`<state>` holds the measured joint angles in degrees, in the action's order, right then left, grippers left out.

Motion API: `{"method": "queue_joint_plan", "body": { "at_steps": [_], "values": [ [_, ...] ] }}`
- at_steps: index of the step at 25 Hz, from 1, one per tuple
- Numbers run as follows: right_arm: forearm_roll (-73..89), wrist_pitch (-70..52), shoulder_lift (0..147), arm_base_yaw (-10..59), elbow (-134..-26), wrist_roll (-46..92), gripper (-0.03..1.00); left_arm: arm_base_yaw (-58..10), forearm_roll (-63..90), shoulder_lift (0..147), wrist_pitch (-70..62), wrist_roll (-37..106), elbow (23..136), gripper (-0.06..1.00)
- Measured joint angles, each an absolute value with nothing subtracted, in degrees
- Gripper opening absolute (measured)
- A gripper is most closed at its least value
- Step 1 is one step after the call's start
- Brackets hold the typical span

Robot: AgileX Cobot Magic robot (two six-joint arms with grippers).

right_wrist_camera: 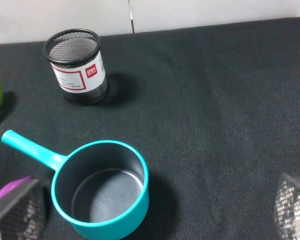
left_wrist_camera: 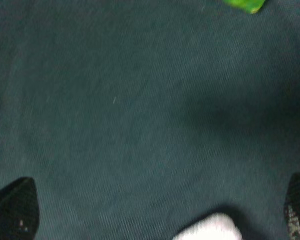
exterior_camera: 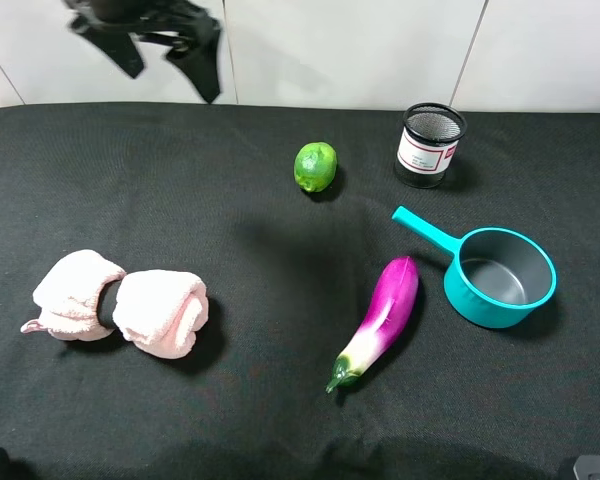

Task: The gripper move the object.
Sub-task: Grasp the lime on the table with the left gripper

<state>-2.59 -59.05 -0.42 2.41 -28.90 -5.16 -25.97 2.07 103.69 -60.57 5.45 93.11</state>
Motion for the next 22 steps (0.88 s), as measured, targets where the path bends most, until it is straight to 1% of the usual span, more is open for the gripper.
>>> {"method": "queue_joint_plan", "body": {
  "at_steps": [8,14,22],
  "values": [
    [-2.59,-59.05,-0.42,2.41,-28.9,-5.16,0.69,-31.68,-2.46,117.07,-62.19,1.22,107.96,0.97],
    [-2.59,-59.05,-0.42,2.41,-28.9,-5.16,0.69,-34.8,-2.75,126.28,-63.44,0.0,117.83,0.97],
    [-2.65,-59.05,-0.42,2.41,-28.9,-5.16,0.69,-35.72,-2.75,135.38,-63.56,-1.96,123.93,0.97]
  ]
}}
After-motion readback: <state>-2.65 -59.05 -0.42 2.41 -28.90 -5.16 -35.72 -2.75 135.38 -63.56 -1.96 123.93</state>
